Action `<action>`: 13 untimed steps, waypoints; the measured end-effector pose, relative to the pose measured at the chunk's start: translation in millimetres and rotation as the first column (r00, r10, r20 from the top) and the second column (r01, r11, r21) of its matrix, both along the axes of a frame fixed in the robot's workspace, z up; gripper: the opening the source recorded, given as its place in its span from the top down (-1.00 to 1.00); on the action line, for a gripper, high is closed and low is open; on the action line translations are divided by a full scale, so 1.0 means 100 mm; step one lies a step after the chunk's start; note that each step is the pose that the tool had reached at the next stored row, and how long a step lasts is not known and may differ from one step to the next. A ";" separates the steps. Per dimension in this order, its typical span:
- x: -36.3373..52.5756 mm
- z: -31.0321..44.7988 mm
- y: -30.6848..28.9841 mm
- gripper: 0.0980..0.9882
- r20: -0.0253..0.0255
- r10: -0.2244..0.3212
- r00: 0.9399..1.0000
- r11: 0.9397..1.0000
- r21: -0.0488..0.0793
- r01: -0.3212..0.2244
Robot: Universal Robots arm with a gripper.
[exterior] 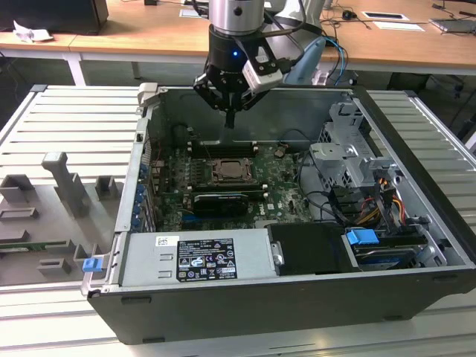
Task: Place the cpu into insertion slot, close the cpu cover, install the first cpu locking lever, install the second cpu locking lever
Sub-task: 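Install the first cpu locking lever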
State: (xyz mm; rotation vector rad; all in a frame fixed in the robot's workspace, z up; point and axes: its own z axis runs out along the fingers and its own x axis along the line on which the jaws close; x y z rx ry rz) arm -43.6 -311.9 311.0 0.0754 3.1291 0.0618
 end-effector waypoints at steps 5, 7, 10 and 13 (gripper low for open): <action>-0.001 -0.005 0.000 0.98 0.000 0.031 1.000 1.000 0.000 -0.031; -0.001 -0.007 0.000 0.98 0.000 0.075 0.997 0.997 0.000 -0.075; 0.000 -0.008 0.000 0.98 0.000 0.113 0.994 0.994 0.000 -0.113; 0.000 -0.013 0.000 0.98 0.000 0.169 0.986 0.986 0.000 -0.169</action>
